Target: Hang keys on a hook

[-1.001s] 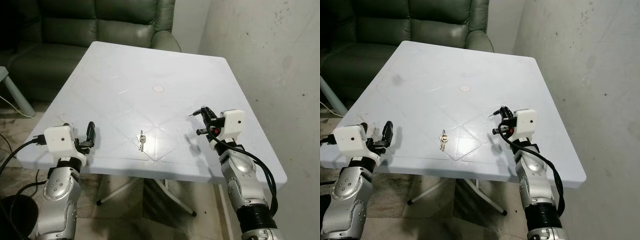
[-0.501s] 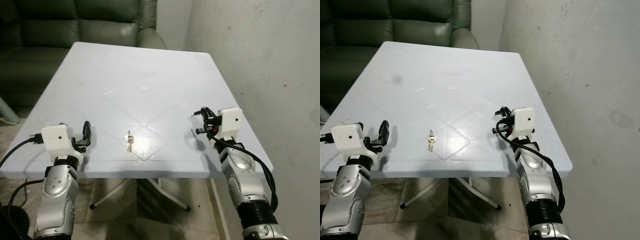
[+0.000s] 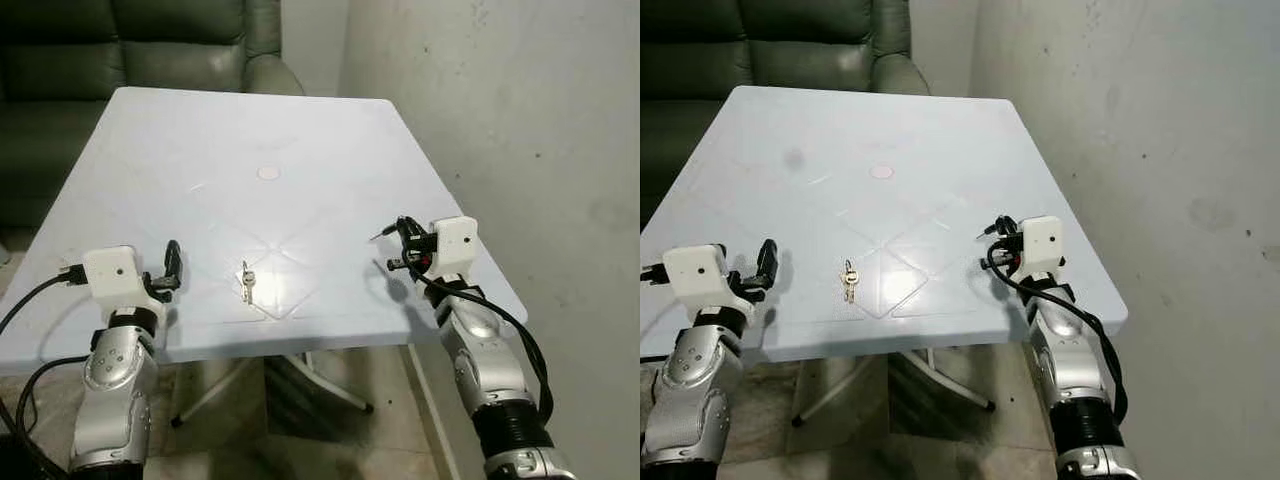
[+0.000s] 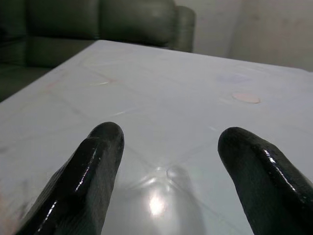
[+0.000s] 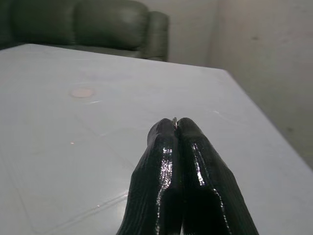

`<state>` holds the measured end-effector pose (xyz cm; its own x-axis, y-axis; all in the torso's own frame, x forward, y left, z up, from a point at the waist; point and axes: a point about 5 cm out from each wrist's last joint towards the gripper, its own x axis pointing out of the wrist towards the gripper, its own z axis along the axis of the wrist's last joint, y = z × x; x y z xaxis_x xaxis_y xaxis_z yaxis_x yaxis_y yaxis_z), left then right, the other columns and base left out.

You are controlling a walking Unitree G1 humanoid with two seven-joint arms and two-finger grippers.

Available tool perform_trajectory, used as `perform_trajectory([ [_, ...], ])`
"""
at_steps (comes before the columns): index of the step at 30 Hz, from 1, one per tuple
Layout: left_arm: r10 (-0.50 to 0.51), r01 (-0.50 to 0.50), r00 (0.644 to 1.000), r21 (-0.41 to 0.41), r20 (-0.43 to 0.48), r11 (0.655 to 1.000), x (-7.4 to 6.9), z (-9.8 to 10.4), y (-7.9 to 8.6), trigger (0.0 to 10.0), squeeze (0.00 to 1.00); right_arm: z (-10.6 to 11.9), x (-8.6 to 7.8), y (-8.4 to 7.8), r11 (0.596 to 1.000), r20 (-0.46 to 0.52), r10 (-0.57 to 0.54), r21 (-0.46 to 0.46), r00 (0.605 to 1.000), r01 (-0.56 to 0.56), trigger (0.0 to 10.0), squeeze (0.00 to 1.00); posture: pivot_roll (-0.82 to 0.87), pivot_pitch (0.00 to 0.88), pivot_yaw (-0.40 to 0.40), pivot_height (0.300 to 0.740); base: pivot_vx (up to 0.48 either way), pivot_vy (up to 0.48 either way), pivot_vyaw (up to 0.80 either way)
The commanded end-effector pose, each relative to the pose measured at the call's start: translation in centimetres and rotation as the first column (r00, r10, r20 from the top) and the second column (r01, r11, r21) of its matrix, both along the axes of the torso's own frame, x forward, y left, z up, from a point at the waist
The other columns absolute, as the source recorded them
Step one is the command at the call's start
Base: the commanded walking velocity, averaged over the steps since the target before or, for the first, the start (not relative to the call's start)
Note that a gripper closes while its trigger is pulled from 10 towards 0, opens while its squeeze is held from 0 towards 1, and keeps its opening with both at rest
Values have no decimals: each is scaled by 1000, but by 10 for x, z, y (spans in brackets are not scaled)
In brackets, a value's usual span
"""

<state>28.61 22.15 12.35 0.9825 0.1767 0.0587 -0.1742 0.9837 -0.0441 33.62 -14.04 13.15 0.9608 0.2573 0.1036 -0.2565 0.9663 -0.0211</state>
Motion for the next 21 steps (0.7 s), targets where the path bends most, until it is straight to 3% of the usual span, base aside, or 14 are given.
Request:
perform_trajectory([
  [1, 27, -27, 1000, 7, -12, 1000, 1, 1, 4, 10000, 0, 2, 1, 2, 1000, -2, 4, -6, 1000, -4, 10000, 0, -28, 0, -63, 728, 0, 0, -763],
  [21, 28, -27, 999, 10, -37, 1000, -4, -5, 2, 10000, 0, -1, 0, 2, 1000, -15, 14, -12, 1000, -14, 10000, 0, -23, 0, -74, 728, 0, 0, -763],
])
